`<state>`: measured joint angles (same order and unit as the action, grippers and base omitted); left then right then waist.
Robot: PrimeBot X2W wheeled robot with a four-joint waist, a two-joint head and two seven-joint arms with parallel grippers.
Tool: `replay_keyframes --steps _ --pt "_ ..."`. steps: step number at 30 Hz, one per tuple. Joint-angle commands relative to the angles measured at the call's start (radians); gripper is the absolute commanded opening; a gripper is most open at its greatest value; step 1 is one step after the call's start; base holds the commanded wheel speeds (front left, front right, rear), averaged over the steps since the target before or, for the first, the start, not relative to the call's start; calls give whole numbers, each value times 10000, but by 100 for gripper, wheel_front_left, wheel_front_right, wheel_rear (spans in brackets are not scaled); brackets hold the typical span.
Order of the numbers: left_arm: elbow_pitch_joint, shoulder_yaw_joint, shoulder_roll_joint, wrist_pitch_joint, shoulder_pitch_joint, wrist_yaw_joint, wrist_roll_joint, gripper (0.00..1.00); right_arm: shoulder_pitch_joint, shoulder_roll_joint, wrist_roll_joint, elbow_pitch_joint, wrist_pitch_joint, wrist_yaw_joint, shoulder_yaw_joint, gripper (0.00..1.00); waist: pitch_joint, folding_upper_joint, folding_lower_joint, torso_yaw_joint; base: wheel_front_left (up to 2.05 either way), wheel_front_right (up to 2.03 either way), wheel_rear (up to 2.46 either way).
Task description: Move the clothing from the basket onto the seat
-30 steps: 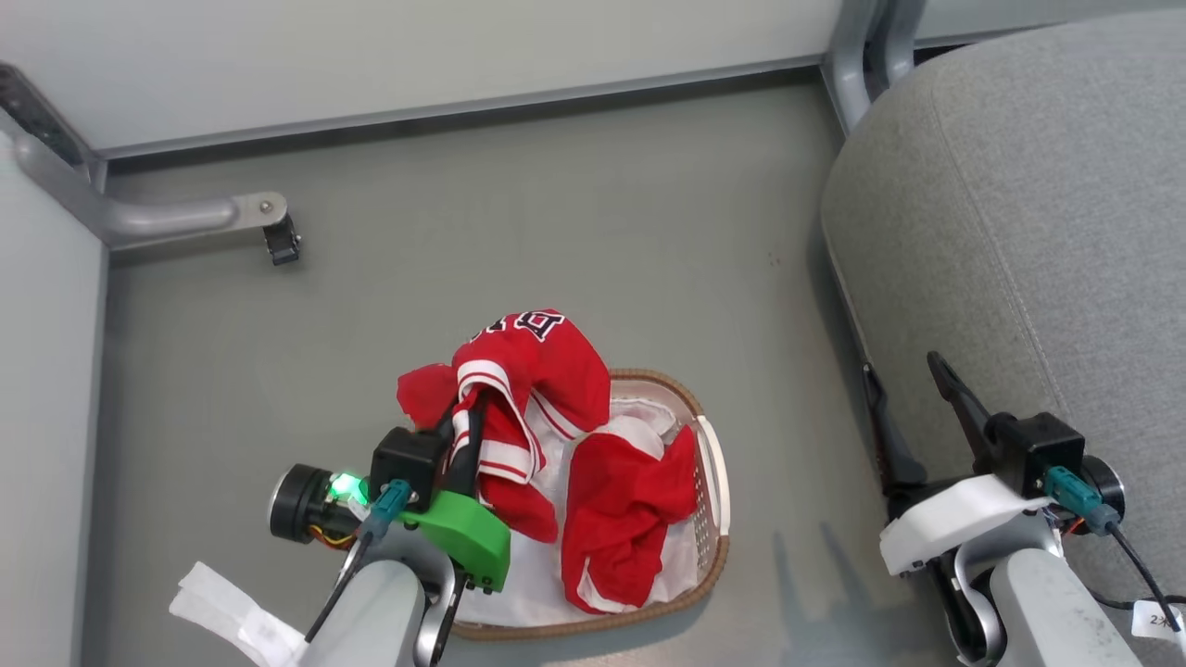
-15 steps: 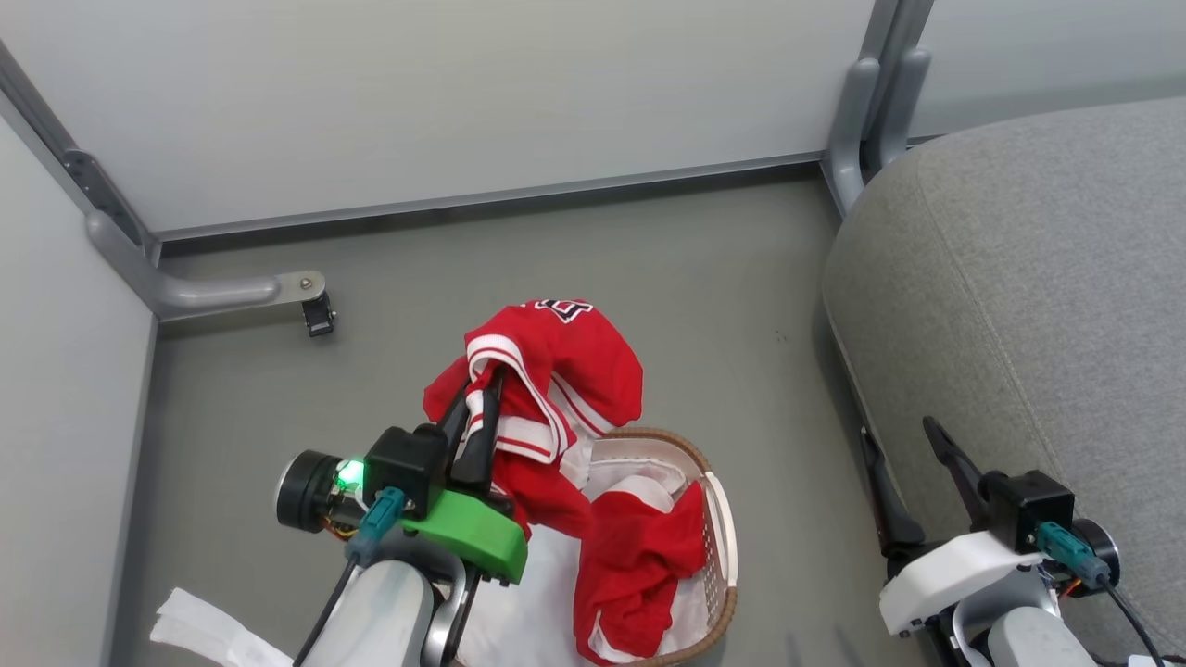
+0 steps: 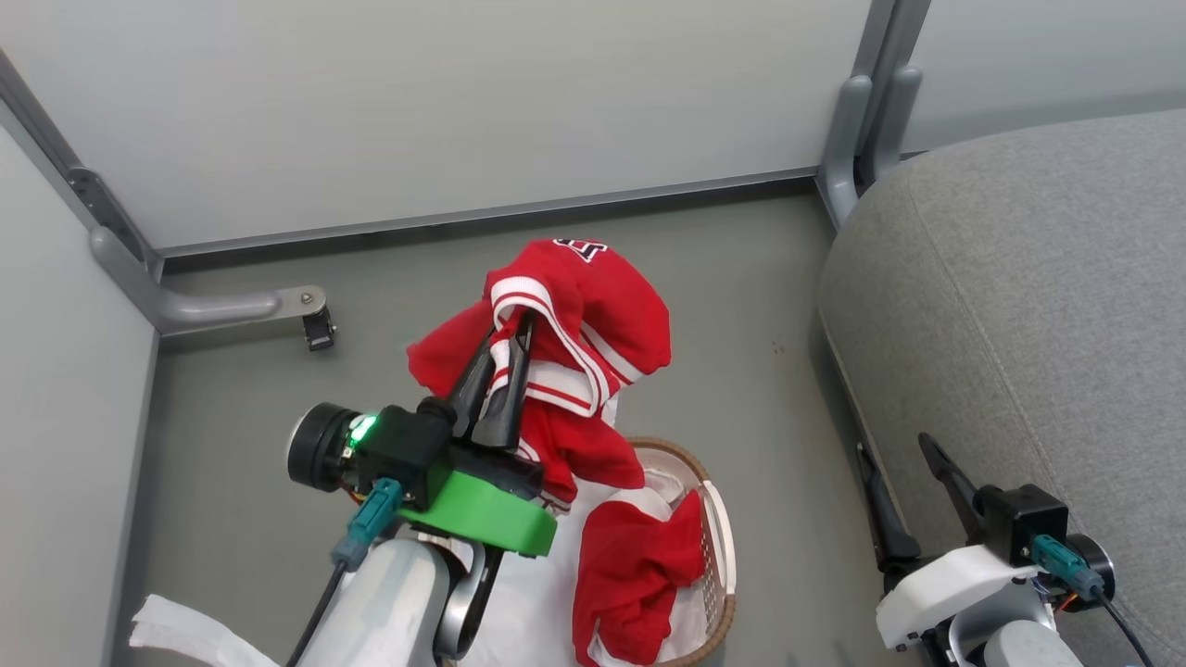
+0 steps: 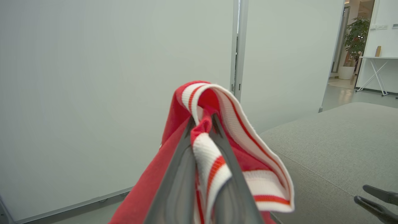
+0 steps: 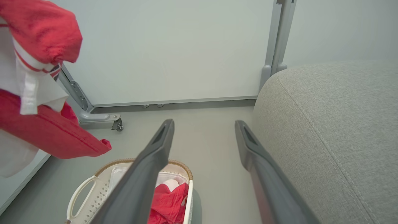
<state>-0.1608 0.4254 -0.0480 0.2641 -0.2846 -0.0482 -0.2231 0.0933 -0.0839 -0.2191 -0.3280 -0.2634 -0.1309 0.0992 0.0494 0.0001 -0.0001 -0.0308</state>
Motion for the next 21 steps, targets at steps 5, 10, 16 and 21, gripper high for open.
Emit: replay_keyframes --steps 5,10,16,21 --pt "321 106 -43 6 -272 44 156 0 32 -56 -21 -12 -20 5 32 100 127 -1 1 -46 0 0 0" --pt "570 135 -43 6 -309 -3 27 0 130 -112 3 -19 -20 3 117 100 210 -1 1 -59 0 0 0" --pt "637 171 -43 6 -305 3 -36 0 331 -166 90 355 -19 5 683 100 262 -1 1 -75 0 0 0" --pt "718 238 -43 6 -358 31 -61 0 1000 -412 168 852 -18 5 1651 100 343 -1 1 -76 0 0 0"
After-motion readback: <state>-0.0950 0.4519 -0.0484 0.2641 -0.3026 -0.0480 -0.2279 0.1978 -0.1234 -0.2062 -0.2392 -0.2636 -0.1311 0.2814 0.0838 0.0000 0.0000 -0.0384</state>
